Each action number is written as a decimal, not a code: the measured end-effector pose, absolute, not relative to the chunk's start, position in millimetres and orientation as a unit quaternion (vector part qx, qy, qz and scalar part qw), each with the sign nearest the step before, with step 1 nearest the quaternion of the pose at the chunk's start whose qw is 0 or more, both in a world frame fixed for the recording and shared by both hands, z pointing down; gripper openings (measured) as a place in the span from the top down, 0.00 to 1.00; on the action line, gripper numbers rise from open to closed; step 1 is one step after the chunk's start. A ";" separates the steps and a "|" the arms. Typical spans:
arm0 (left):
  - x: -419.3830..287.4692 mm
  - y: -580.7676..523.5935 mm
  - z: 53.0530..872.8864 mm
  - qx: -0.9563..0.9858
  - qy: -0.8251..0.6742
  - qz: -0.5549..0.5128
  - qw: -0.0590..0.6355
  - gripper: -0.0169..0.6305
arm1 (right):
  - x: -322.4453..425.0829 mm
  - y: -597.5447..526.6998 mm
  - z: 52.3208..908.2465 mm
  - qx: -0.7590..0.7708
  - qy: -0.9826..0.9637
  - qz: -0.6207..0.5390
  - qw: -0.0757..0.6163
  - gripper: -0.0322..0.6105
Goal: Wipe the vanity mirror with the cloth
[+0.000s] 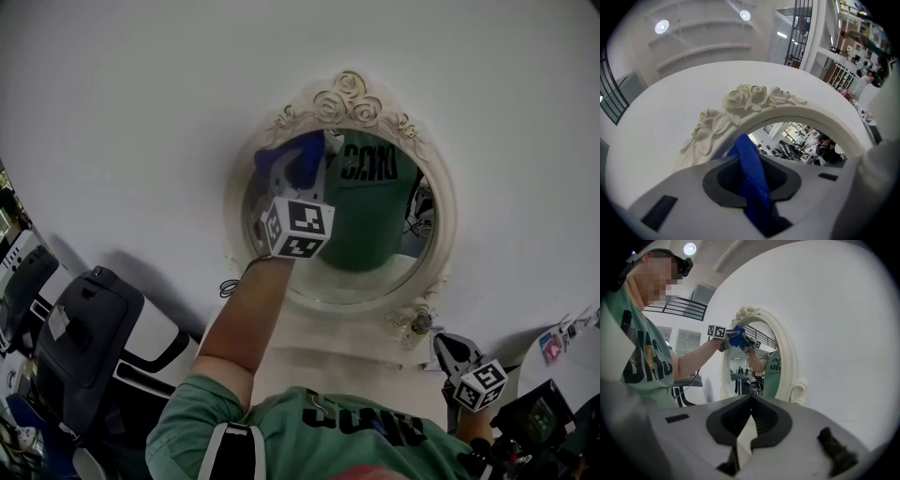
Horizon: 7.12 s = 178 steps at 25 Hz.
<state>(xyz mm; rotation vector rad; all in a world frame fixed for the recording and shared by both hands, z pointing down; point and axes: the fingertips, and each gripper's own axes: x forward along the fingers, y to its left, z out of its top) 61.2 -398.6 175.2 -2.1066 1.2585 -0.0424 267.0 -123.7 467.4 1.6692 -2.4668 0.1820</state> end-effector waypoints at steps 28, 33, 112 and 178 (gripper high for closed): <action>45.6 -362.7 218.8 -0.816 0.446 -0.037 0.366 0.83 | 264.3 -124.3 459.1 0.552 -0.829 0.052 0.071 0.93; -27.7 -404.7 241.2 -0.791 0.512 -0.071 0.328 0.83 | 244.6 -131.2 453.7 0.537 -0.838 0.048 0.090 0.93; 113.9 -380.6 290.4 -0.816 0.423 -0.097 0.381 0.83 | 262.0 -118.5 465.4 0.550 -0.828 0.054 0.096 0.93; 267.5 -324.6 312.4 -0.837 0.308 -0.118 0.436 0.83 | 276.4 -108.3 464.6 0.566 -0.818 0.064 0.081 0.93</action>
